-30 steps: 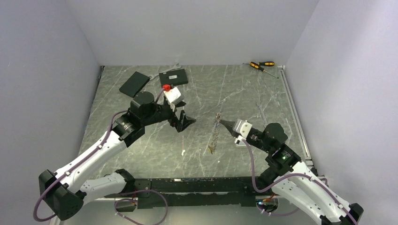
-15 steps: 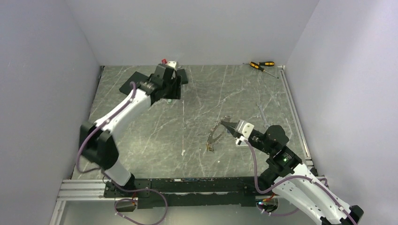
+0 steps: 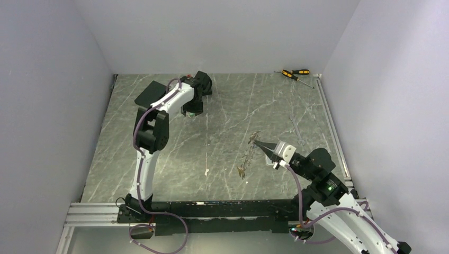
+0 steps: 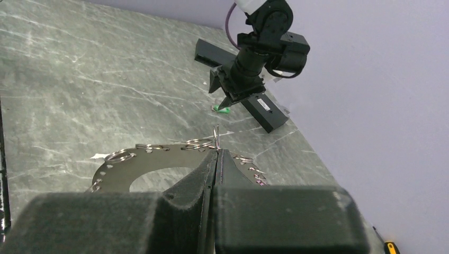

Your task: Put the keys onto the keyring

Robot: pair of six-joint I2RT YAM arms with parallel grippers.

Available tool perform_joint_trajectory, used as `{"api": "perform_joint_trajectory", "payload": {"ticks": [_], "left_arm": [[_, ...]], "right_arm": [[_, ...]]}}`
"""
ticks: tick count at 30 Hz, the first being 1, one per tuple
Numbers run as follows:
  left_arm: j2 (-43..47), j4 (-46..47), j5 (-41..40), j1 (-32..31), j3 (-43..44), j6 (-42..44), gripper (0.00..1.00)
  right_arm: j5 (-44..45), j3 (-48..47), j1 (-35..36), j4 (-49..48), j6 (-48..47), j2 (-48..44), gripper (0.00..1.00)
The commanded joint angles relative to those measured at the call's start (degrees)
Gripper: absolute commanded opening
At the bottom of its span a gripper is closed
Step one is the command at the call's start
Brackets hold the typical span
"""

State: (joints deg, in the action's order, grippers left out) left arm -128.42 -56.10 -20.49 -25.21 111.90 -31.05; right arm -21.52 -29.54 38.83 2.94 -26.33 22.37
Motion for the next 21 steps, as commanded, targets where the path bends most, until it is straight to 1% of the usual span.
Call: {"api": "perform_joint_trajectory", "payload": {"ticks": [1, 3, 6, 10, 12, 15, 16, 21], "left_arm": [[-1.27, -3.51, -3.63, -0.15, 3.91, -3.19, 0.55], [-2.94, -3.01, -2.95, -0.11, 4.68, -3.60, 0.55], [-5.10, -4.12, -3.51, -0.10, 6.72, -4.47, 0.51], [-5.53, 0.11, -1.42, -0.09, 5.68, -2.42, 0.48], [-6.42, 0.15, -1.32, -0.08, 6.35, -2.27, 0.48], [-7.76, 0.06, -1.32, -0.10, 7.58, -2.28, 0.45], [-7.80, 0.80, -0.94, -0.10, 7.29, -1.99, 0.42], [-8.73, 1.96, -1.22, -0.10, 7.85, -1.83, 0.41]], "right_arm": [[0.16, -0.93, 0.29, -1.54, 0.46, -1.80, 0.00], [0.08, -0.58, 0.29, -1.61, 0.49, -2.10, 0.00], [-0.18, -0.50, 0.33, -1.54, 0.40, -2.31, 0.00], [-0.43, -0.61, 0.35, -1.24, 0.12, -2.49, 0.00], [-0.53, -0.68, 0.33, -0.90, 0.03, -2.41, 0.00], [-0.53, -0.77, 0.31, -0.78, 0.02, -2.48, 0.00], [-0.54, -0.66, 0.34, -0.82, 0.05, -2.55, 0.00], [-0.73, -0.17, 0.30, -1.18, 0.38, -2.53, 0.00]]}}
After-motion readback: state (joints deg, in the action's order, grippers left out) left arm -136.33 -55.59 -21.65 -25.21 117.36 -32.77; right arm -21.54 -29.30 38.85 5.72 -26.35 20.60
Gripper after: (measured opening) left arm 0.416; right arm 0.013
